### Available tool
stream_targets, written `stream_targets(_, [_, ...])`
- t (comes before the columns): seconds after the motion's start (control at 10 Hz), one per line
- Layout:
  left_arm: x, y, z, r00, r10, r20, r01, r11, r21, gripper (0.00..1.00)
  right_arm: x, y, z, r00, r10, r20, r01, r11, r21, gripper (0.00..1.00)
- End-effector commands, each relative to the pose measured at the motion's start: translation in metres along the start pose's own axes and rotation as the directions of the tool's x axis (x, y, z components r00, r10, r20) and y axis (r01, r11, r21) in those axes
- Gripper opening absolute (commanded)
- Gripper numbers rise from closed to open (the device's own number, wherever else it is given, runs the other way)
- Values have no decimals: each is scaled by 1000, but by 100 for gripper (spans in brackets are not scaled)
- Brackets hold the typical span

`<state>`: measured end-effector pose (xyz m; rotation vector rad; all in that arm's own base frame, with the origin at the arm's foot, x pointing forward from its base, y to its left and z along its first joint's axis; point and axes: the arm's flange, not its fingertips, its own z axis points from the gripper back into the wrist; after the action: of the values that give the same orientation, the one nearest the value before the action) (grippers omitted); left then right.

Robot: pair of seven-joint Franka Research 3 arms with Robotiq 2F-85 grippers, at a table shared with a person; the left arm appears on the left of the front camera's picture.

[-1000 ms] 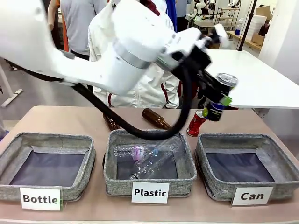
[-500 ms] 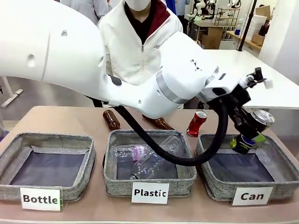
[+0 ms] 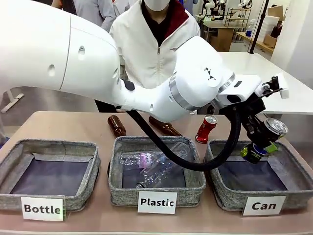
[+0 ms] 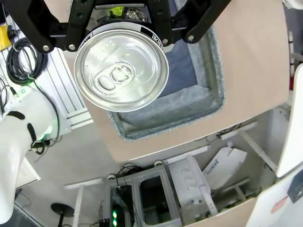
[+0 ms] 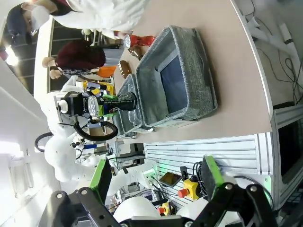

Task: Sort the can waste into the basket.
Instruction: Pick up the can waste from the table and place it in the right Fabric basket.

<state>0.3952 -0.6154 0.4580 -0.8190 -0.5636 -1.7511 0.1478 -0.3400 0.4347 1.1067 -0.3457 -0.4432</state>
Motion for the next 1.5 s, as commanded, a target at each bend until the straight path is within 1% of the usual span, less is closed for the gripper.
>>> stream_targets(0.0, [10, 2, 3, 1000, 14, 1, -14, 1000, -27, 100, -3, 1, -2, 1000, 6, 16, -6, 1000, -7, 100])
stream_targets(0.5, [8, 3, 6, 1000, 28, -6, -28, 1000, -12, 100, -3, 1, -2, 1000, 6, 16, -6, 1000, -7, 100])
stream_targets(0.6, [7, 4, 13, 999, 41, 7, -41, 999, -20, 100, -3, 1, -2, 1000, 6, 16, -6, 1000, -7, 100])
stream_targets(0.7, [6, -1, 29, 998, 57, -6, -57, 998, -41, 100, -3, 1, -2, 1000, 6, 16, -6, 1000, -7, 100])
stream_targets(0.8, [5, -14, 57, 990, 137, -27, -139, 988, -67, 100, -3, 1, -2, 1000, 6, 16, -6, 1000, -7, 100])
stream_targets(0.9, [0, -38, 102, 976, 218, -24, -219, 964, -149, 100, 0, 1, 0, 1000, 2, 1, -2, 1000, 0, 100])
stream_targets(1.0, [-11, -63, 150, 963, 270, -13, -268, 951, -154, 100, 5, 19, -27, 997, 54, -61, -54, 999, -2, 100])
stream_targets(1.1, [-28, -78, 195, 953, 303, 16, -298, 945, -136, 100, 10, 38, -54, 992, 80, -96, -78, 997, 24, 100])
stream_targets(1.2, [-52, -98, 248, 934, 351, 74, -343, 934, -97, 100, 11, 59, -87, 984, 111, -139, -108, 994, 34, 100])
stream_targets(1.3, [-81, -117, 297, 904, 410, 122, -406, 912, -56, 100, 6, 81, -121, 969, 146, -199, -137, 989, 60, 100])
stream_targets(1.4, [-117, -134, 343, 871, 461, 169, -456, 887, -66, 100, -1, 104, -157, 956, 186, -227, -165, 980, 108, 100])
